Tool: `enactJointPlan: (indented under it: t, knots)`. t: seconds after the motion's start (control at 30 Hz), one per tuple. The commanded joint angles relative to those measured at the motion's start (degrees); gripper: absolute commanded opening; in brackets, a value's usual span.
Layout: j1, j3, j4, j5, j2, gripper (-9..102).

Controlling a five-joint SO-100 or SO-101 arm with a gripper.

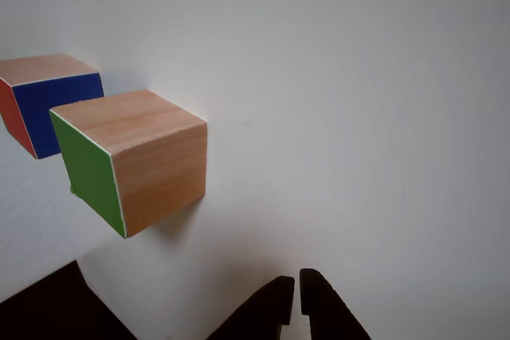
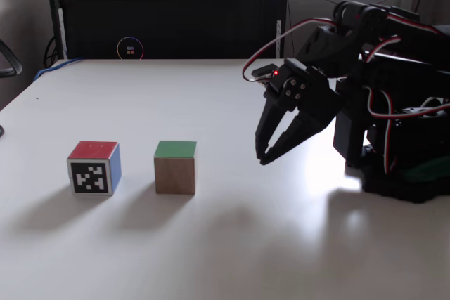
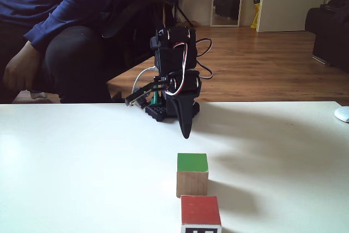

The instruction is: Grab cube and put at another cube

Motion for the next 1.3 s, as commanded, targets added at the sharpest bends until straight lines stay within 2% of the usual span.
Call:
enactJointPlan:
  t: [0.0, 0.6, 0.73, 0.83, 1.1, 1.27]
  knots:
    - [4.48, -0.53, -0.79, -2.2, 0.26, 0]
    - [3.87, -0.53, -0.97, -3.16, 0.26, 0]
    - [3.52, -5.54, 0.62, -6.15, -0.09, 1]
    - [4.57, -8.09, -2.55, -5.62, -4.13, 10]
    - [2.81, -29.62, -4.48, 0.79, -33.75, 14]
    - [2.72, -34.72, -2.64, 0.09, -37.44, 28]
